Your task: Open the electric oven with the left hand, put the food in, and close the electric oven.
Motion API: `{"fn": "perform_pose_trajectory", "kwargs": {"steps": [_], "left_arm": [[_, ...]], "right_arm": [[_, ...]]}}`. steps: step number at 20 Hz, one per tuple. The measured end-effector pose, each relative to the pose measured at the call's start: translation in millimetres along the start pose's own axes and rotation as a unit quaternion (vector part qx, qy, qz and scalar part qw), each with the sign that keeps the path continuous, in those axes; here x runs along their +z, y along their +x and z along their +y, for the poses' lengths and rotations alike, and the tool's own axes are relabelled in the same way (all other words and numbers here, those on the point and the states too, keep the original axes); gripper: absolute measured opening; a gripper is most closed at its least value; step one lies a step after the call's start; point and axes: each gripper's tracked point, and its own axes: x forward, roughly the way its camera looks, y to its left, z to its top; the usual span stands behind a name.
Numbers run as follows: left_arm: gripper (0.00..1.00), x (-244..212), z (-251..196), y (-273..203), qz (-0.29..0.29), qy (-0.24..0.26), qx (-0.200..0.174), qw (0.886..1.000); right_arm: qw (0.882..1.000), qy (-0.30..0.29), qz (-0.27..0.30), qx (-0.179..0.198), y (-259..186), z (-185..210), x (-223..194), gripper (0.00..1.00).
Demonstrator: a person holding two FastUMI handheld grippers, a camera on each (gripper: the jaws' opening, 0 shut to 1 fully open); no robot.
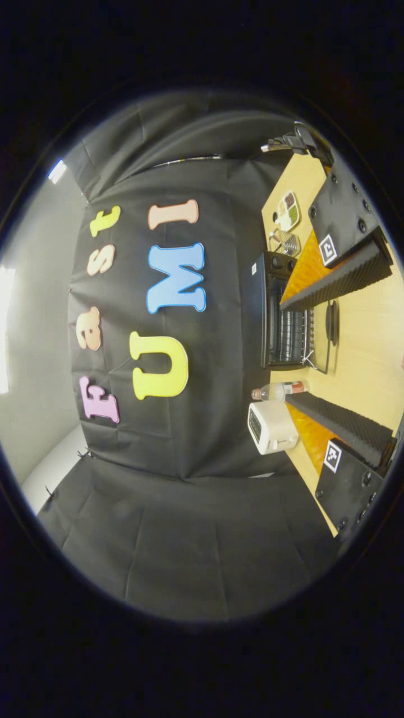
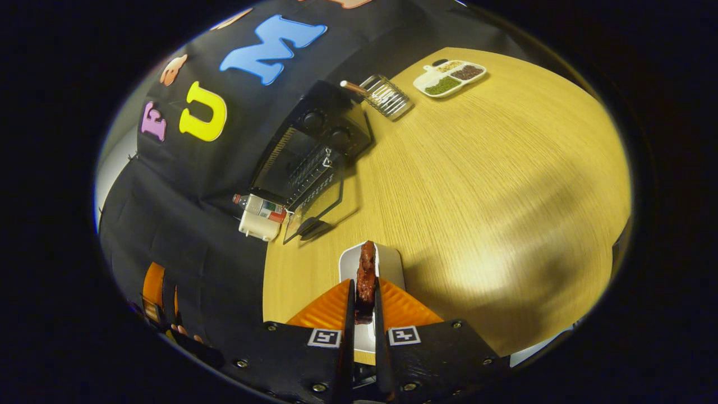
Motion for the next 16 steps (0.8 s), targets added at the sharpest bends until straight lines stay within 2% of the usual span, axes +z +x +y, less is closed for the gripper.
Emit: {"fn": "perform_pose_trajectory", "kwargs": {"steps": [2,4,5,6,8,10,11,13,14,15,16], "left_arm": [[0.97,0,2,8,-0.002,-0.005,-0.001,1.000],[1.00,0,2,16,-0.003,-0.012,-0.005,1.000],[0.97,-1,4,21,-0.003,-0.015,-0.006,1.000],[1.00,-2,6,25,-0.003,-0.017,-0.008,1.000],[0.97,-5,8,33,0.000,-0.026,-0.011,1.000],[0.97,-8,11,41,0.005,-0.035,-0.015,0.999],[1.00,-10,15,44,0.006,-0.036,-0.013,0.999],[0.91,-11,21,48,0.008,-0.037,-0.010,0.999],[1.00,-13,23,49,0.011,-0.036,-0.010,0.999],[0.97,-13,26,49,0.013,-0.034,-0.009,0.999],[1.00,-13,29,50,0.013,-0.030,-0.006,0.999]], "right_arm": [[1.000,-0.014,-0.016,0.005,-4,11,12,0.16],[0.999,-0.022,-0.032,0.018,-8,29,24,0.16],[0.999,-0.024,-0.040,0.026,-10,38,30,0.16],[0.998,-0.032,-0.046,0.024,-9,44,38,0.16],[0.997,-0.062,-0.033,0.014,0,45,38,0.16],[0.997,-0.074,-0.027,0.002,0,41,35,0.17],[0.996,-0.077,-0.034,-0.006,2,37,38,0.16],[0.997,-0.073,-0.034,-0.018,5,26,40,0.17],[0.997,-0.069,-0.026,-0.022,11,20,36,0.27],[0.997,-0.065,-0.025,-0.030,11,13,36,0.34],[0.997,-0.060,-0.024,-0.037,16,6,34,0.38]]}}
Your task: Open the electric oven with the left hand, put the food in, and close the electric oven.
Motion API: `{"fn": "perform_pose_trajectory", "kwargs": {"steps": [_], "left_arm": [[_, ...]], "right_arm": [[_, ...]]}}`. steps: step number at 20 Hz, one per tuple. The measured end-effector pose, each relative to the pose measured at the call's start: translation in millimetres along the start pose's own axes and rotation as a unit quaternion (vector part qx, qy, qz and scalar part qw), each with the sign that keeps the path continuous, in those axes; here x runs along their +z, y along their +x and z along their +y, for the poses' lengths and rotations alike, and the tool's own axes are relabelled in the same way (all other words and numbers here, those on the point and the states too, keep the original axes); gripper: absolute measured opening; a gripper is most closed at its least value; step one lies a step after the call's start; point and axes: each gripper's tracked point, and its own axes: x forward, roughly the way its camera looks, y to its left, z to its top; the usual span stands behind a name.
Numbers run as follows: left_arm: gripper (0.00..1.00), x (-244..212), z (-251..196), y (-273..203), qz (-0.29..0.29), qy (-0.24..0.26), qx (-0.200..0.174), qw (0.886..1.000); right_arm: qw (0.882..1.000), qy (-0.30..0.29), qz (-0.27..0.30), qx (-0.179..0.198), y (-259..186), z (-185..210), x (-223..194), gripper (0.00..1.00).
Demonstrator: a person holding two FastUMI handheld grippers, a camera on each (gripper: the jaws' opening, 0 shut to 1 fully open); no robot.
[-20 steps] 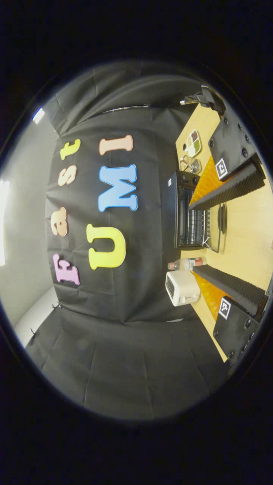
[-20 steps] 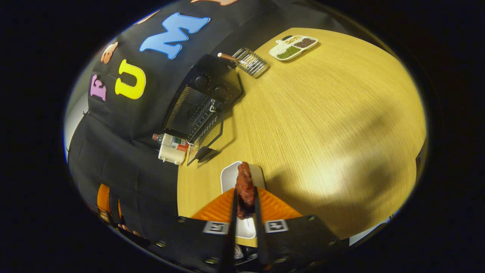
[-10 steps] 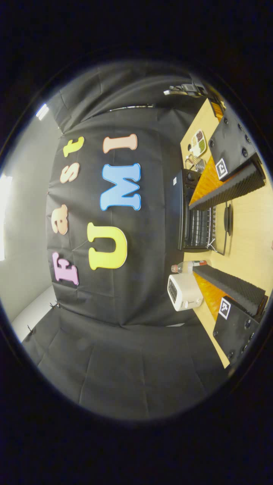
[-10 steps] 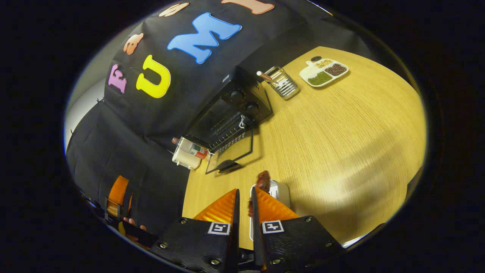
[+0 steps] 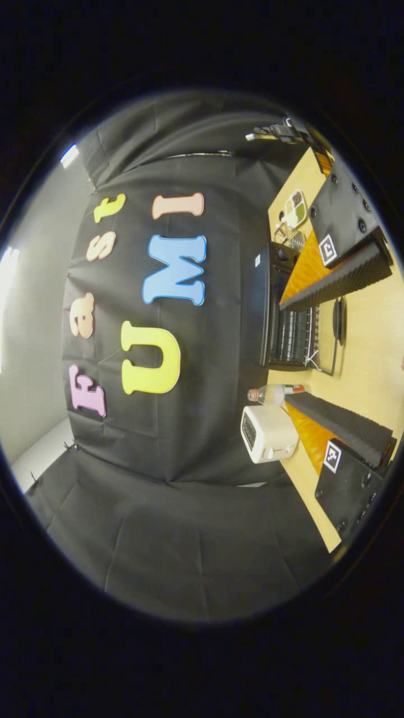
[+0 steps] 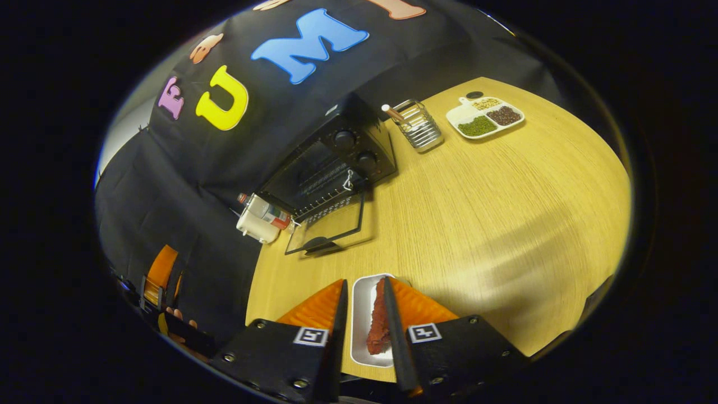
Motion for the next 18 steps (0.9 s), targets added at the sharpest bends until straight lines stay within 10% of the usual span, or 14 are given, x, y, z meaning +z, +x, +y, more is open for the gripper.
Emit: {"fn": "perform_pose_trajectory", "kwargs": {"steps": [1,4,18], "left_arm": [[1.00,0,2,0,-0.001,0.002,0.002,1.000],[0.97,-2,3,-2,0.002,0.005,0.005,1.000],[1.00,-14,-2,2,0.018,0.009,0.001,1.000]], "right_arm": [[1.000,0.006,0.007,-0.005,0,-5,-3,0.62],[0.999,0.018,0.034,-0.002,5,-5,-21,0.67],[0.993,0.068,0.092,0.002,-7,28,-77,0.67]]}}
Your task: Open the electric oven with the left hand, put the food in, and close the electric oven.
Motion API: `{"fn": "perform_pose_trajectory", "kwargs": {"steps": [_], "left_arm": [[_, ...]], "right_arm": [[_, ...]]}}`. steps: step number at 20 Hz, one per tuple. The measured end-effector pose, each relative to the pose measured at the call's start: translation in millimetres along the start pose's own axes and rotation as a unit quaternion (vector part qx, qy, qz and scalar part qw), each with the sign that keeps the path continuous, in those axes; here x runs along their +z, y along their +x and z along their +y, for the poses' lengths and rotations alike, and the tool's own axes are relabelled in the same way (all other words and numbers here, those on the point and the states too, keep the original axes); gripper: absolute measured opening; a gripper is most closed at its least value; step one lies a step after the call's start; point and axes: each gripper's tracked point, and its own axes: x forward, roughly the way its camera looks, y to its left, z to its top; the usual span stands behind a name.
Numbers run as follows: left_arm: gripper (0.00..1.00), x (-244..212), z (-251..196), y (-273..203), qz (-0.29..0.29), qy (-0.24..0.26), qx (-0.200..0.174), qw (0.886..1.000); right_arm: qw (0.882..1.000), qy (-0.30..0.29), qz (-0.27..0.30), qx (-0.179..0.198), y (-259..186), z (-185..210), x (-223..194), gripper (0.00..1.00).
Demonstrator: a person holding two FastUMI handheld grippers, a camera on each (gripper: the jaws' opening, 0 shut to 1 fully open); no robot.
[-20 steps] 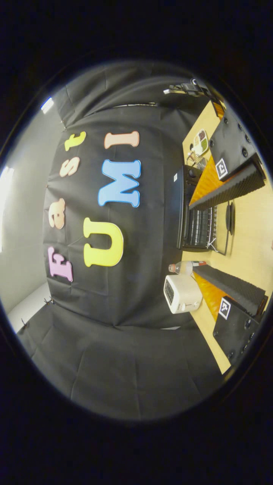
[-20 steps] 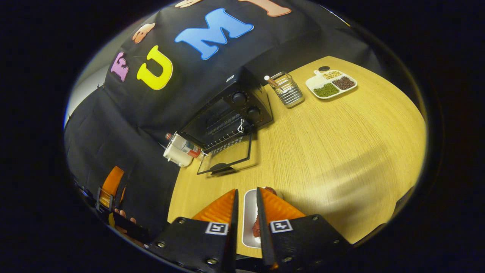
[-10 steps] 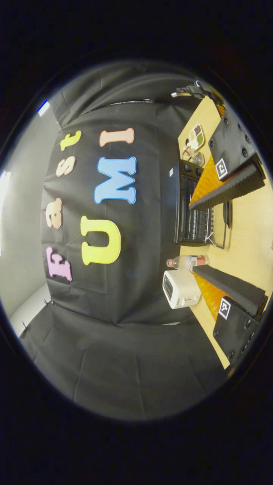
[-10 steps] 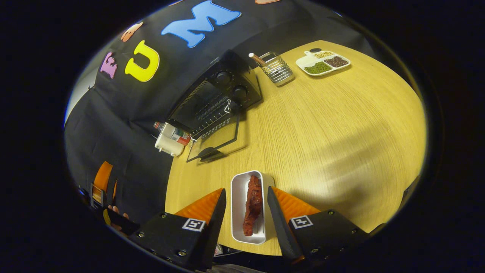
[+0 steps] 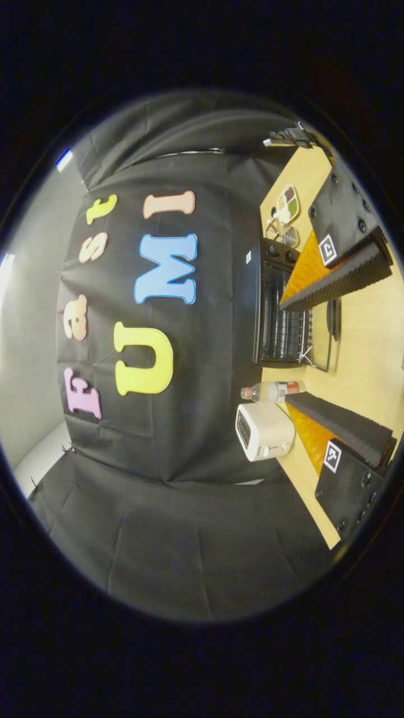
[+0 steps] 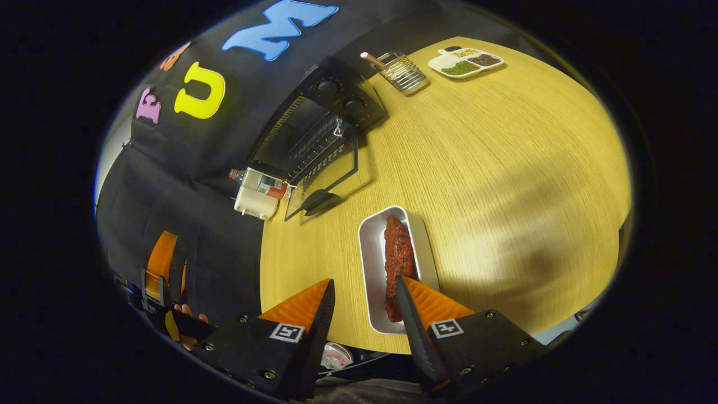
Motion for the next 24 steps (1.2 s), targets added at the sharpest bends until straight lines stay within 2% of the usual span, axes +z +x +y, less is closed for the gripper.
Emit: {"fn": "perform_pose_trajectory", "kwargs": {"steps": [3,5,10,13,16,17,19,20,21,24], "left_arm": [[0.97,-5,2,2,0.007,-0.003,-0.001,1.000],[1.00,-9,1,4,0.015,-0.003,-0.004,1.000],[0.97,-15,-3,10,0.025,0.008,-0.019,0.999],[0.97,-16,-12,15,0.031,0.009,-0.035,0.999],[0.97,-17,-21,23,0.030,0.016,-0.056,0.998],[1.00,-19,-26,25,0.033,0.020,-0.064,0.997],[1.00,-26,-34,34,0.041,0.026,-0.081,0.996],[1.00,-29,-39,38,0.046,0.027,-0.091,0.994],[0.97,-31,-43,41,0.050,0.028,-0.100,0.993],[1.00,-32,-52,54,0.055,0.028,-0.122,0.991]], "right_arm": [[1.000,-0.011,-0.010,-0.027,5,-11,-4,0.67],[1.000,-0.003,-0.012,-0.027,9,-8,-3,0.66],[0.999,0.007,-0.018,-0.035,13,-5,-2,0.66],[0.998,0.034,-0.015,-0.050,15,-4,-5,0.66],[0.998,0.010,-0.006,-0.070,17,-3,-17,0.66],[0.997,0.011,-0.012,-0.075,19,-2,-17,0.67],[0.995,0.039,-0.041,-0.081,24,-2,-7,0.67],[0.993,0.060,-0.054,-0.081,25,-3,-2,0.57],[0.992,0.078,-0.062,-0.079,28,-1,-1,0.66],[0.985,0.116,-0.090,-0.087,32,-3,6,0.61]]}}
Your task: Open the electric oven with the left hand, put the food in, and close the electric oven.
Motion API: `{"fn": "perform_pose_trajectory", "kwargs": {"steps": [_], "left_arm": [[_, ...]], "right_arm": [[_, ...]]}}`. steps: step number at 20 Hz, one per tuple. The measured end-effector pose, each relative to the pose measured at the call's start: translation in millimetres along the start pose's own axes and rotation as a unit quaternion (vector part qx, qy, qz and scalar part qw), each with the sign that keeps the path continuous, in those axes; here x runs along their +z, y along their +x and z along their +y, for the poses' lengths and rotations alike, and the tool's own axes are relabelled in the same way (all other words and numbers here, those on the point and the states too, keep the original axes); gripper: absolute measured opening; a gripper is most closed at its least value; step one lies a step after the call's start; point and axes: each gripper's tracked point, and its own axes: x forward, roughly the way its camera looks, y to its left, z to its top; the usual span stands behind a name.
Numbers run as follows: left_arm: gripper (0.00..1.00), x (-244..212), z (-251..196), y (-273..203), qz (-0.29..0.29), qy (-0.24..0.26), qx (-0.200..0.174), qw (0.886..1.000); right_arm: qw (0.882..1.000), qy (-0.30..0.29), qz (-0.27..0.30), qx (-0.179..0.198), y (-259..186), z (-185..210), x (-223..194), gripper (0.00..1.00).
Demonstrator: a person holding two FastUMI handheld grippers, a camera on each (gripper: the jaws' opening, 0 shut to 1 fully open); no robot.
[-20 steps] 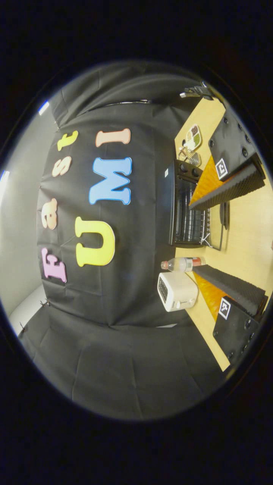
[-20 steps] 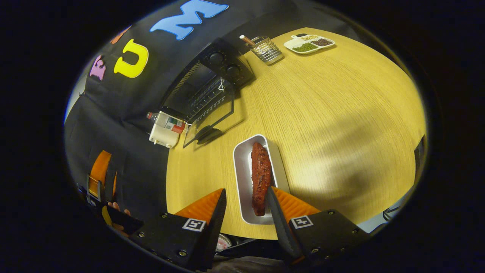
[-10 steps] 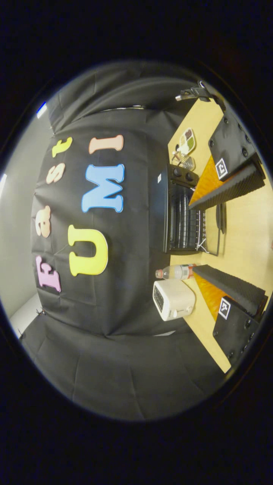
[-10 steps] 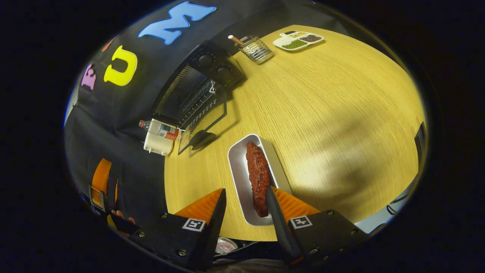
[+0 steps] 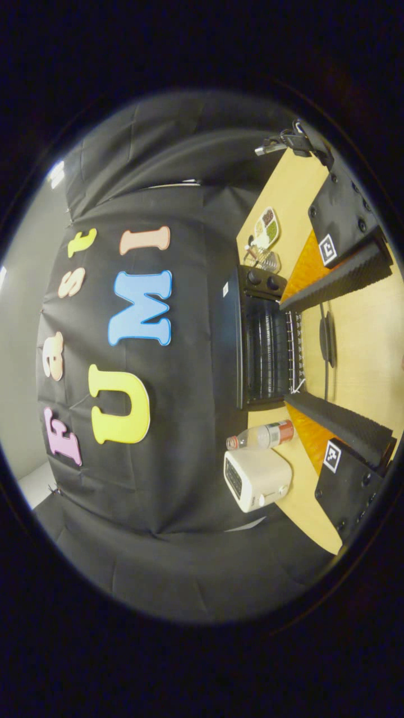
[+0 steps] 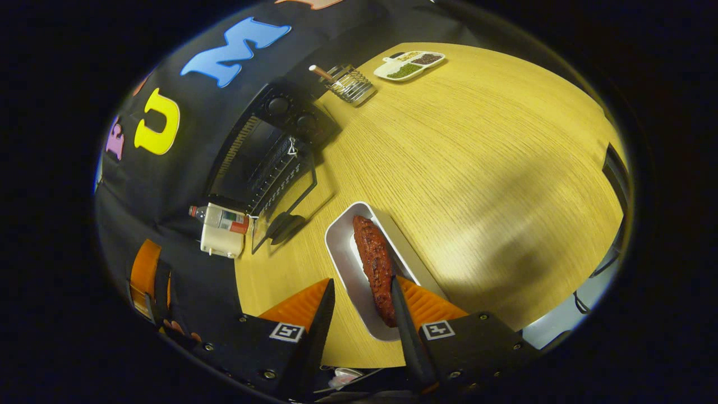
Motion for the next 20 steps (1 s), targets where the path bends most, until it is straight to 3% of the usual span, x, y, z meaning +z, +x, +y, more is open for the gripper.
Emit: {"fn": "perform_pose_trajectory", "kwargs": {"steps": [4,5,6,7,9,11,14,15,16,20], "left_arm": [[1.00,0,-6,15,0.003,-0.004,-0.021,1.000],[1.00,0,-6,17,0.003,-0.004,-0.023,1.000],[0.97,1,-6,18,0.001,-0.003,-0.025,1.000],[0.97,2,-5,18,-0.001,-0.001,-0.025,1.000],[0.97,0,1,18,-0.002,0.001,-0.023,1.000],[1.00,-2,8,19,0.001,-0.003,-0.018,1.000],[1.00,-2,19,22,0.000,-0.013,-0.007,1.000],[0.91,0,24,24,-0.003,-0.014,-0.003,1.000],[0.97,1,28,26,-0.004,-0.016,-0.001,1.000],[0.97,2,42,30,-0.011,-0.029,0.013,0.999]], "right_arm": [[1.000,0.017,-0.020,-0.016,14,1,7,0.61],[0.999,0.013,-0.023,-0.029,17,-2,7,0.58],[0.999,0.010,-0.028,-0.042,15,-8,8,0.51],[0.999,0.012,-0.031,-0.039,20,-6,10,0.31],[0.999,-0.009,-0.032,-0.029,19,-2,12,0.14],[0.999,-0.038,-0.027,-0.011,22,8,13,0.07],[0.997,-0.063,-0.037,0.020,8,28,24,0.07],[0.996,-0.071,-0.042,0.026,2,34,29,0.07],[0.996,-0.075,-0.043,0.034,-3,42,35,0.07],[0.993,-0.044,-0.044,0.104,-8,94,64,0.07]]}}
